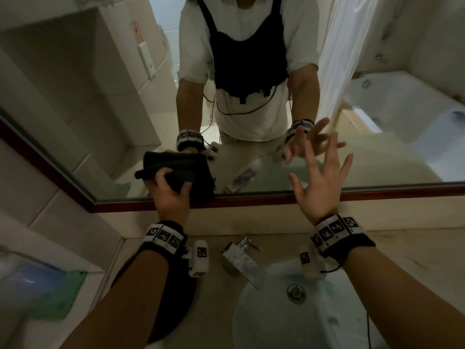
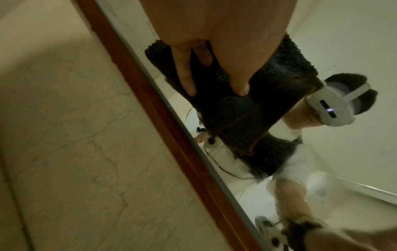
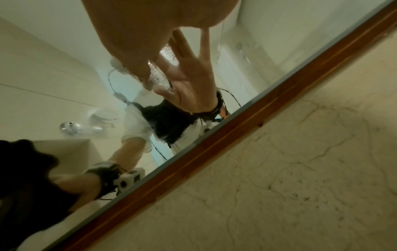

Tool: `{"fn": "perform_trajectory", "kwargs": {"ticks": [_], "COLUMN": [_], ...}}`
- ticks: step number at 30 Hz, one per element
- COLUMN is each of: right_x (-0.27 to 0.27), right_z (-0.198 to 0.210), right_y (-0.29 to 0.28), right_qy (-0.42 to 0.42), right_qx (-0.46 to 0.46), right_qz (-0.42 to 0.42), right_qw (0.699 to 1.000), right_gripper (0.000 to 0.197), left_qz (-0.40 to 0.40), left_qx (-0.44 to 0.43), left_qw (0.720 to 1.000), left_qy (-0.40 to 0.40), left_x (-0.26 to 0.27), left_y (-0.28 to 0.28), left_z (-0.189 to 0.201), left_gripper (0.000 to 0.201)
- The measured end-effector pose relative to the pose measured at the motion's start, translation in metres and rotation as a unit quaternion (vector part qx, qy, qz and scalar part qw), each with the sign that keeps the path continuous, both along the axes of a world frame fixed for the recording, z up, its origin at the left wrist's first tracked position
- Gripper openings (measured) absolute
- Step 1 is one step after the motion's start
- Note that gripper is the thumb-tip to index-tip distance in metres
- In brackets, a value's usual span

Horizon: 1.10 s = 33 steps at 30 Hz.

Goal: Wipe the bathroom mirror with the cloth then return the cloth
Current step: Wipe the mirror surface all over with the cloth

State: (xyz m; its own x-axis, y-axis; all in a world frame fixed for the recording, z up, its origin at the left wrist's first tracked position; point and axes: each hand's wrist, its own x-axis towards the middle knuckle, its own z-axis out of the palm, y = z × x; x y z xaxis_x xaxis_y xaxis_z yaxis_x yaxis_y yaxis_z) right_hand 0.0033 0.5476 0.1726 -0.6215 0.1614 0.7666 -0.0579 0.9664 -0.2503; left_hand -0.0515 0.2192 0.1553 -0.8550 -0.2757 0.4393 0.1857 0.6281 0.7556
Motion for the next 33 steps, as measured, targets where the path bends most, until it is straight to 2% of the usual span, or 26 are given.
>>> {"fn": "perform_trajectory", "kwargs": {"ticks": [3,6,10,15,18,27,33], "right_x": [-0.004,-0.011,-0.014,-0.013,-0.011,-0.007,-0.003], "right_z": [0.008,0.011,0.009,0.005,0.003,0.002,0.005], "right_y": [0.010,0.014,0.010,0.011,0.011,0.001,-0.004], "right_qy": [-0.003,-0.045,-0.068,-0.074,-0.076,-0.085,-0.090], "right_qx": [-0.007,-0.007,0.001,0.002,-0.003,-0.025,-0.049], "right_qz": [-0.015,-0.036,-0.045,-0.043,-0.039,-0.033,-0.019], "right_qw": [1.000,0.998,0.997,0.996,0.996,0.996,0.995], "right_gripper": [0.084,0.093,0.095,0.093,0.091,0.098,0.100], "left_qz": [0.014,0.010,-0.001,-0.070,-0.078,-0.081,-0.051], "left_qx": [-0.032,-0.008,0.011,-0.013,-0.018,-0.004,0.012], "left_qw": [0.999,1.000,0.997,0.995,0.995,0.996,0.998], "left_qy": [0.007,0.019,0.076,0.063,0.064,0.040,0.033], "left_x": [0.000,-0.001,0.003,0.018,0.022,0.021,0.012], "left_y": [-0.001,0.020,0.070,0.148,0.171,0.152,0.112], "left_z": [0.006,0.024,0.035,0.028,0.018,-0.017,-0.025], "left_gripper": [0.053,0.053,0.046,0.055,0.058,0.053,0.046]}}
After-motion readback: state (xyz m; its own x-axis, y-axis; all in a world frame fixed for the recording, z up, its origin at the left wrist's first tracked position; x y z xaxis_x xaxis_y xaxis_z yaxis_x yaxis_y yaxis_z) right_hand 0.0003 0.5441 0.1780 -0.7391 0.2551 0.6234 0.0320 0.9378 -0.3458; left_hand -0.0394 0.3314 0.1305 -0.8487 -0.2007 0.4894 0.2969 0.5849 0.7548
